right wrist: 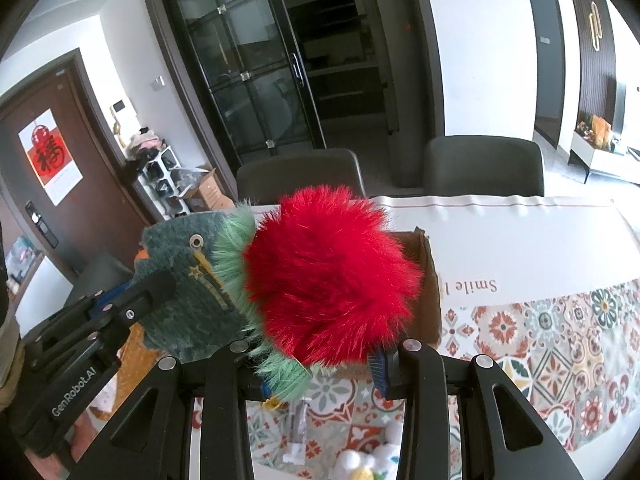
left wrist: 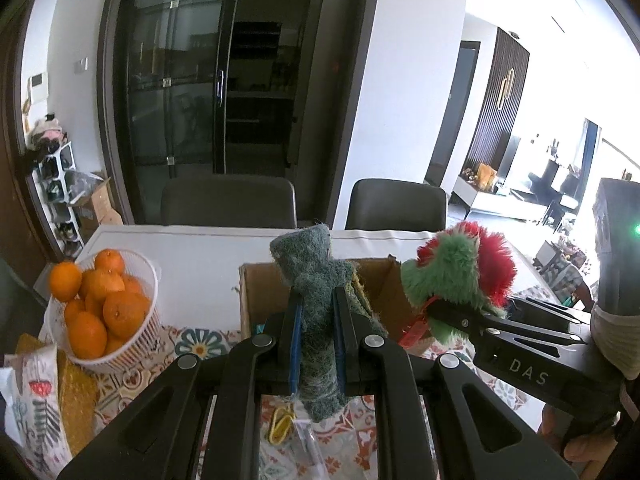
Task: Organize soft objects
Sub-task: 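Lift and carry the glove and fluffy toy over the box with both tools, then open both tools to drop the glove and fluffy toy into the box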
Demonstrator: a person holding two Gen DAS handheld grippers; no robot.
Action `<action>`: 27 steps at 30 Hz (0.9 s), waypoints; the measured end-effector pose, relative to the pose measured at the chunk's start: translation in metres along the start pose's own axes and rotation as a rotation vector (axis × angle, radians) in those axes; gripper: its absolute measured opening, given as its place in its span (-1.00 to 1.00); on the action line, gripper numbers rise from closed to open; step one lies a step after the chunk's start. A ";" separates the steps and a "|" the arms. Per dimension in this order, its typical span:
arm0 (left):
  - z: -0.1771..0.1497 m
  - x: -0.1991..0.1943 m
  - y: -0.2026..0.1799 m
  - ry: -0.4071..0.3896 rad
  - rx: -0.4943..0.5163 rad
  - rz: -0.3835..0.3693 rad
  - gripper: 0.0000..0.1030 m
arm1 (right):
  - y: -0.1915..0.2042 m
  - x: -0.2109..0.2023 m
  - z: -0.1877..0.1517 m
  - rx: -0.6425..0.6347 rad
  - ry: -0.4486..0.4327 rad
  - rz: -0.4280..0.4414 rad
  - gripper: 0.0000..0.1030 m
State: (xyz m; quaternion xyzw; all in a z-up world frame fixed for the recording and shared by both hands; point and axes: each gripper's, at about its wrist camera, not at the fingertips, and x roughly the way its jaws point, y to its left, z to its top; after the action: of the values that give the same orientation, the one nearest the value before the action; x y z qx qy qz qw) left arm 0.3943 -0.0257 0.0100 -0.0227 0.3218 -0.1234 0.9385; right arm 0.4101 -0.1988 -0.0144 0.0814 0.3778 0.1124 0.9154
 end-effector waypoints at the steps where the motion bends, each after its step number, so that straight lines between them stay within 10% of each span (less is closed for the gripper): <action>1: 0.003 0.003 0.000 0.000 0.001 0.002 -0.71 | -0.002 0.002 0.002 0.002 0.004 -0.001 -0.28; 27: 0.003 0.134 0.020 0.231 -0.035 -0.064 -0.71 | -0.034 0.128 0.010 -0.002 0.276 -0.024 -0.28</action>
State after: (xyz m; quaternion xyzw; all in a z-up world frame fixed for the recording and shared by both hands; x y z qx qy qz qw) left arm 0.5027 -0.0391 -0.0697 -0.0351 0.4290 -0.1494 0.8902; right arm 0.5106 -0.1979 -0.1011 0.0597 0.5008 0.1120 0.8562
